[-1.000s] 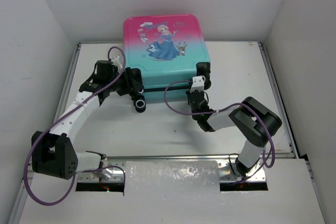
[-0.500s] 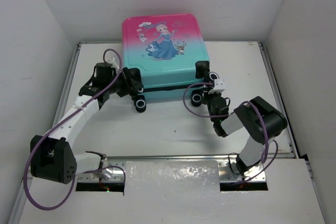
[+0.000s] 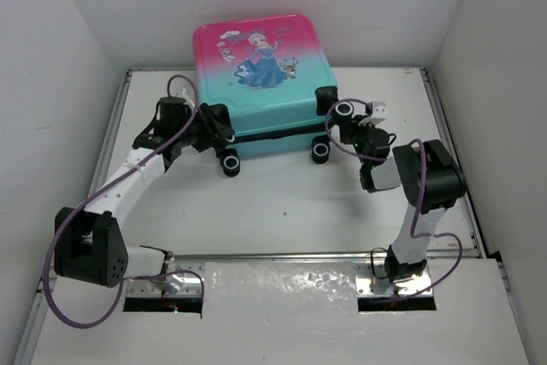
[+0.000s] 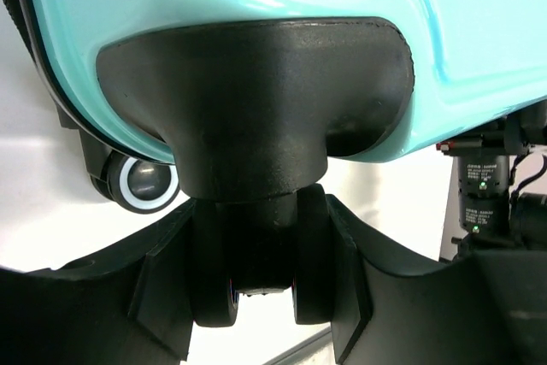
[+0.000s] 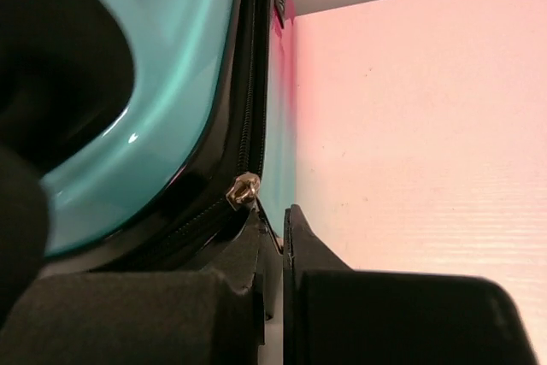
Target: Pack the luggage
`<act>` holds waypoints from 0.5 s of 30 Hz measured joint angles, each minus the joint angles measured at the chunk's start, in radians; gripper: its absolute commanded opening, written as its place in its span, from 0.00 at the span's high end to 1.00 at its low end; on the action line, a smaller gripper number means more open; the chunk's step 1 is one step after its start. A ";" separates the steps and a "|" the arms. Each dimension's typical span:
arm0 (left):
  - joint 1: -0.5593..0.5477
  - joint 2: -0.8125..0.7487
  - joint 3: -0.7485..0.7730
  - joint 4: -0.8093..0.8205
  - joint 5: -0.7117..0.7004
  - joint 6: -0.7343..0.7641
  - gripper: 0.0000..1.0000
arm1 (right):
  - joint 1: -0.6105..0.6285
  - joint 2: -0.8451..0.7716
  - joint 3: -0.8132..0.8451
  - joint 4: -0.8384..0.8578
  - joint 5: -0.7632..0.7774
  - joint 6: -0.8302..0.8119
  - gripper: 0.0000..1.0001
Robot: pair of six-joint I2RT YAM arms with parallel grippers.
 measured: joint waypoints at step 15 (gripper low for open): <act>-0.013 0.146 0.216 -0.193 -0.079 0.140 0.67 | -0.127 0.489 0.969 -0.592 -0.464 0.032 1.00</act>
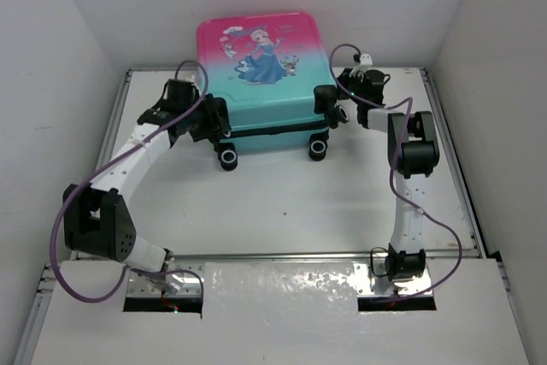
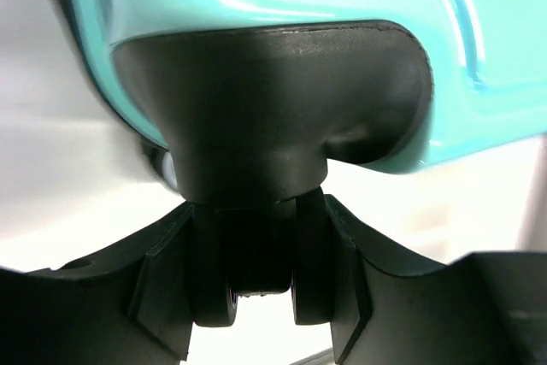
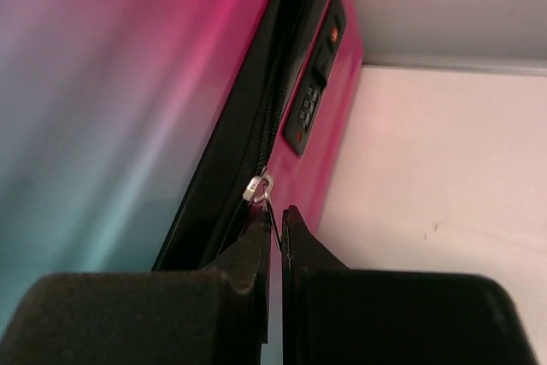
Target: Pack the luggage
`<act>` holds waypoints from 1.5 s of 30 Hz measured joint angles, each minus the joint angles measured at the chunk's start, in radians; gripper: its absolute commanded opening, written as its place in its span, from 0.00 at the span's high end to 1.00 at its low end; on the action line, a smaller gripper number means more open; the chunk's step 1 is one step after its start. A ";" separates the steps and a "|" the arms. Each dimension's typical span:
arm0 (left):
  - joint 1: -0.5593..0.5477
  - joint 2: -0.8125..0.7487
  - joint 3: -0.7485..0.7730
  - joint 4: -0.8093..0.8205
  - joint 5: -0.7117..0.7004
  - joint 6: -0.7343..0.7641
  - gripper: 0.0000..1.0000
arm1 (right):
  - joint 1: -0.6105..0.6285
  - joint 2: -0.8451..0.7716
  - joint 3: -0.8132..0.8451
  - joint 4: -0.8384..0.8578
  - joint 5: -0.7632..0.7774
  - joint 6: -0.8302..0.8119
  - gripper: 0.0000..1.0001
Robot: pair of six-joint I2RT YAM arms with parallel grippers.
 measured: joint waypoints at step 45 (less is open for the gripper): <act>-0.631 0.161 0.209 -0.115 -0.661 0.283 1.00 | 0.382 -0.457 -0.501 -0.171 0.331 -0.108 1.00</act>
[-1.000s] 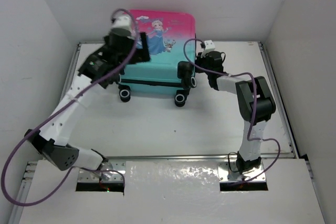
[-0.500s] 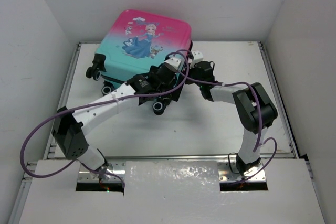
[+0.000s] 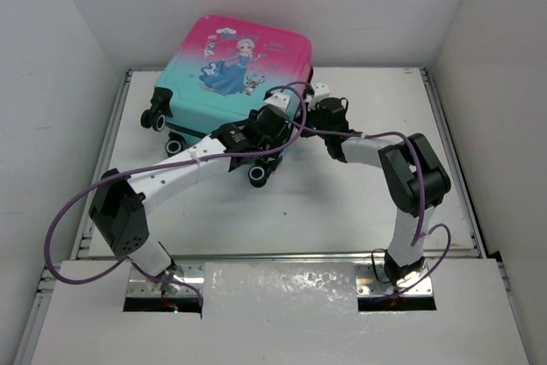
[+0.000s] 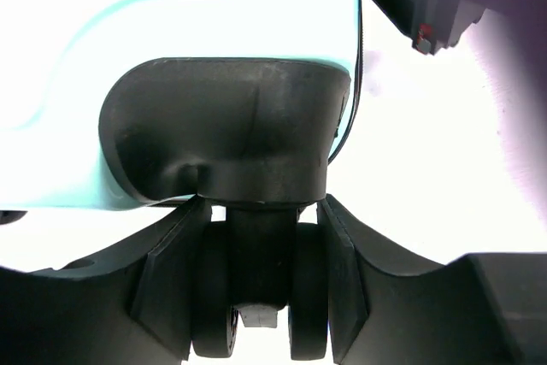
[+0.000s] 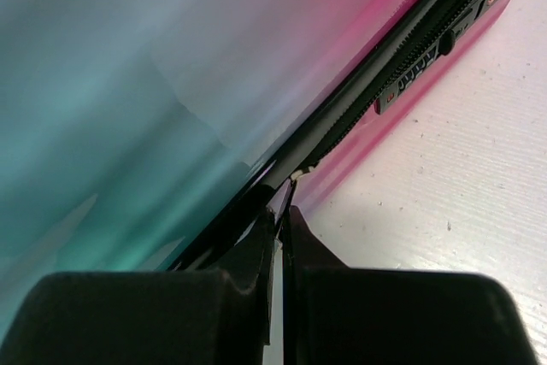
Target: Pack the luggage
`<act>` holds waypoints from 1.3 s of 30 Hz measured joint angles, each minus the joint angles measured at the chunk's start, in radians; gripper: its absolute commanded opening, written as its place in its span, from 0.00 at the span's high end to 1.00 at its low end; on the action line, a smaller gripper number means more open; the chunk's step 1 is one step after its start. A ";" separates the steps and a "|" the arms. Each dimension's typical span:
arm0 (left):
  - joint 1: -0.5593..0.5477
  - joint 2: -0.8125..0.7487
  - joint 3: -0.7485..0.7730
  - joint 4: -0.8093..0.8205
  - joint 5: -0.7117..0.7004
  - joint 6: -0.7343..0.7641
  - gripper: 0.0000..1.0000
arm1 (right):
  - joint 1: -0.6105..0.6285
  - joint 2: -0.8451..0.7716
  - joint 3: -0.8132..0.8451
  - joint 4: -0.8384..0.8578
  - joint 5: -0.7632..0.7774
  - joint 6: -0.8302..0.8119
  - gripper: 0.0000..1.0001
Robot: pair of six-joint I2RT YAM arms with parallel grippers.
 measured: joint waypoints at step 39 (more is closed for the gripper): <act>0.057 -0.201 -0.015 -0.058 0.121 -0.055 0.00 | -0.180 0.233 0.381 -0.167 -0.277 -0.114 0.33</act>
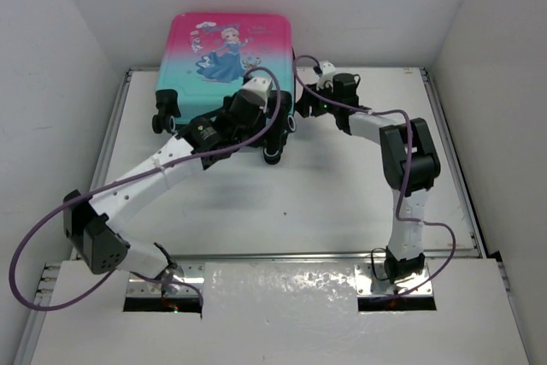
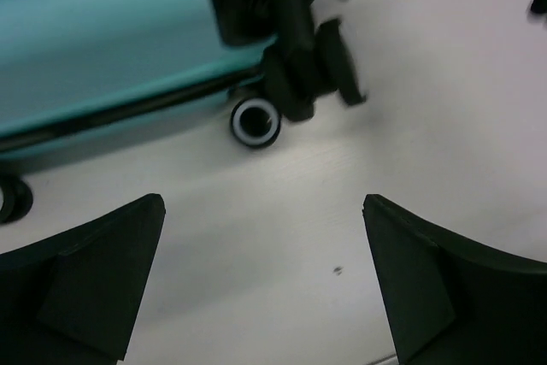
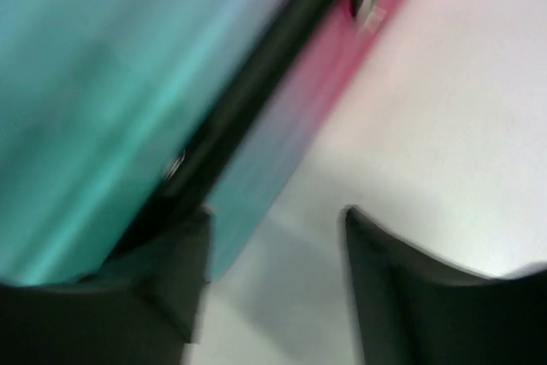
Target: Pack the luggage
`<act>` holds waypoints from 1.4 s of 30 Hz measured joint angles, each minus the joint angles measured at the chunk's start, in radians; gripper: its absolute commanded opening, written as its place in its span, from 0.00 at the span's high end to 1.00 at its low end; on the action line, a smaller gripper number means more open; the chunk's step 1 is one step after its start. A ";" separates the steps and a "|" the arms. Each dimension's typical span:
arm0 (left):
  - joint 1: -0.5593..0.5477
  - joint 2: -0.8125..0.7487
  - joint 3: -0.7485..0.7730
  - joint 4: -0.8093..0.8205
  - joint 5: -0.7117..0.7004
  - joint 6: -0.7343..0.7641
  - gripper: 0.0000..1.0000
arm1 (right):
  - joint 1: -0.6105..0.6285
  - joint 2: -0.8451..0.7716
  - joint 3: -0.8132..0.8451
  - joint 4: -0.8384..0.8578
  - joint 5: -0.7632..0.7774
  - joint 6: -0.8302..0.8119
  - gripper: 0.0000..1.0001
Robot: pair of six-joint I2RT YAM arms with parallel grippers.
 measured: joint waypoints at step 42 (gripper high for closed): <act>-0.180 -0.449 -0.471 -0.167 -0.031 -0.090 1.00 | 0.101 -0.988 -0.906 -0.287 0.126 0.041 0.04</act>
